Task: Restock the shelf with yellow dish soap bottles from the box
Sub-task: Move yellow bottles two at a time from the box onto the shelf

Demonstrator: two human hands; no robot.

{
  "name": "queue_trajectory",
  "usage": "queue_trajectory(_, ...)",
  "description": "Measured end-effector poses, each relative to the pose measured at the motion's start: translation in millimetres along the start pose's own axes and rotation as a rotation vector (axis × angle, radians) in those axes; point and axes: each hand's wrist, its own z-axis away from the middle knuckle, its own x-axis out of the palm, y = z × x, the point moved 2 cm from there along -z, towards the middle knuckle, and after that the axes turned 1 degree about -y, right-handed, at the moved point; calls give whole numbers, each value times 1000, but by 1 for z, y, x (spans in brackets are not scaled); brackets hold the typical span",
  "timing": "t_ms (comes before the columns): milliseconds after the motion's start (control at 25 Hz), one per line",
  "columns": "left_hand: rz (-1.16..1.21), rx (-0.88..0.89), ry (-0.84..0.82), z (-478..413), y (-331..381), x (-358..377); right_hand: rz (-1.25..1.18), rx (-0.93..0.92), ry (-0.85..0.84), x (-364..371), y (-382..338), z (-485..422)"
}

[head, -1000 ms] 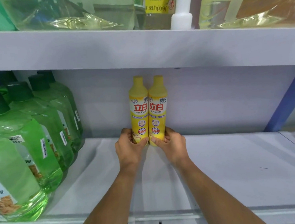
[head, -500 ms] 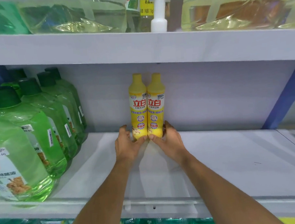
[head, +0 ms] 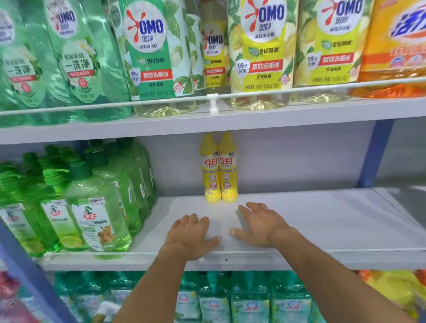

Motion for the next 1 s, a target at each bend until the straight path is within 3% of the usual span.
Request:
queue_trajectory(360,-80,139,124,168,33,-4,127,80,35,0,-54,170)
queue_trajectory(760,-32,210,-16,276,62,89,155,121,-76,72,-73,297)
queue_trajectory(1000,104,198,-225,293,73,178,76,165,-271,159,-71,324)
